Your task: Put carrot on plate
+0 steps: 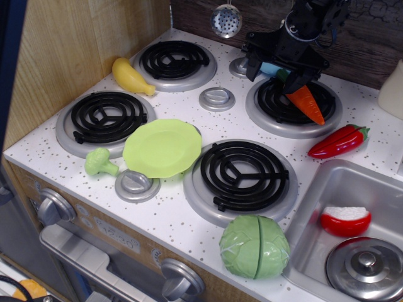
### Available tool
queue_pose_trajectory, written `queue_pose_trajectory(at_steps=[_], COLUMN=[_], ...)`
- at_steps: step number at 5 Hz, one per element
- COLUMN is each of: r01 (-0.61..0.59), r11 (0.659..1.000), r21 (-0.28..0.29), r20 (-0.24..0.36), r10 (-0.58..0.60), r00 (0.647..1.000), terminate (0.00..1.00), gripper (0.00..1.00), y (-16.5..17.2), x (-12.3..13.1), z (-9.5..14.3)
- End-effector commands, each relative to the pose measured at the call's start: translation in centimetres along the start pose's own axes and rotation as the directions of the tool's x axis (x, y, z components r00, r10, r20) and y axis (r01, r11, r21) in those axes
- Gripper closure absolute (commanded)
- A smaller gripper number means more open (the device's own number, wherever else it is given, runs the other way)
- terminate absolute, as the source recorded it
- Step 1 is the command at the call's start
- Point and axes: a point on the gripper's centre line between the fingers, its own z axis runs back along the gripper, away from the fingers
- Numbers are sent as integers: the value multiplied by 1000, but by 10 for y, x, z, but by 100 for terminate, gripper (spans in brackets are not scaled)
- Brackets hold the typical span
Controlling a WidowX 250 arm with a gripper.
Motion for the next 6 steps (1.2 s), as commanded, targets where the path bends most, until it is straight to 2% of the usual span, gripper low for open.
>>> queue_pose_trajectory(at_steps=[1, 4, 6], r01=[-37, -84, -70], r11=[998, 990, 991], r21=[-58, -117, -111], r20=[72, 109, 56], r10=[41, 97, 77], r00=[997, 989, 995], terminate=[0, 0, 0], gripper=[0, 0, 0], y=[-2, -28, -26], x=[30, 31, 24], z=[17, 8, -3])
